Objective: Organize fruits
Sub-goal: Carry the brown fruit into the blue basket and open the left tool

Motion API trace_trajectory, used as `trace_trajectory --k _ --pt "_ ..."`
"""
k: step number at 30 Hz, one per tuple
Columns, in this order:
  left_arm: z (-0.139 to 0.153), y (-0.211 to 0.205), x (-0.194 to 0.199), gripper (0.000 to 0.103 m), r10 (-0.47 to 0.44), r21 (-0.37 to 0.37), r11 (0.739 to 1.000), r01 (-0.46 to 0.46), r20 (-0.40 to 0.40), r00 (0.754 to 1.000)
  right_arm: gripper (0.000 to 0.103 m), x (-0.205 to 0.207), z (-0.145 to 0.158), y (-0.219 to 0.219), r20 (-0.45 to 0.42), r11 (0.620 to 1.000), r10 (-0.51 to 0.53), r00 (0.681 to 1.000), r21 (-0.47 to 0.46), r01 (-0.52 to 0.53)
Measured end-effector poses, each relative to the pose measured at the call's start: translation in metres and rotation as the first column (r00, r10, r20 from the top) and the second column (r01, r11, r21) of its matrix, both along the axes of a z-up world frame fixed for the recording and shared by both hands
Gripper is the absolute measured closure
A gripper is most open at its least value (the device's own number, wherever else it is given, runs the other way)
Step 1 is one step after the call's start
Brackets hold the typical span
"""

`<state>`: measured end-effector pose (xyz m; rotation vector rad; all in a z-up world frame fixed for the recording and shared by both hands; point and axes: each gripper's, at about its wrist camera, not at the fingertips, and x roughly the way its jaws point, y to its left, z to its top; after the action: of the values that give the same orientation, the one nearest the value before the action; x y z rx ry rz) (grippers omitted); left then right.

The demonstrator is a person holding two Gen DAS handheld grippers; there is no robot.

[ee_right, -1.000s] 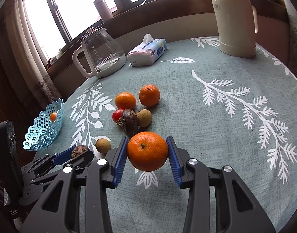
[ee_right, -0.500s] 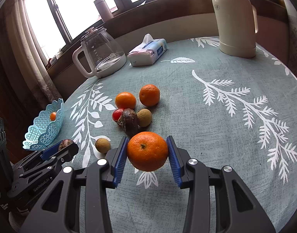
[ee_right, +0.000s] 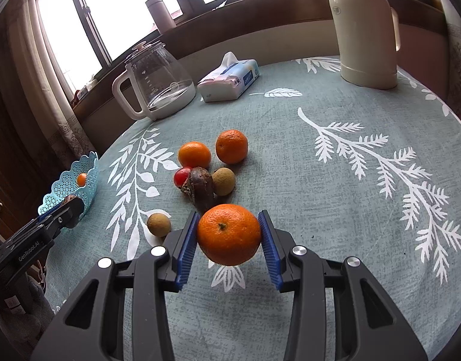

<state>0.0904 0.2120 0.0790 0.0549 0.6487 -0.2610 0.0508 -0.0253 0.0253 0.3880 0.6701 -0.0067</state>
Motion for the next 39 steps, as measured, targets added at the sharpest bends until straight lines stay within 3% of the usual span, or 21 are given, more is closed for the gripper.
trace_trajectory --k 20,39 --pt "0.018 0.057 0.012 0.059 0.168 -0.024 0.986 -0.167 0.054 0.984 0.062 0.001 -0.004 0.003 -0.008 1.0 0.002 1.0 -0.009 -0.002" --pt "0.002 0.102 0.026 0.059 0.299 -0.017 0.954 -0.299 0.035 0.954 0.062 0.002 -0.007 0.003 -0.01 1.0 0.003 1.0 -0.013 -0.003"
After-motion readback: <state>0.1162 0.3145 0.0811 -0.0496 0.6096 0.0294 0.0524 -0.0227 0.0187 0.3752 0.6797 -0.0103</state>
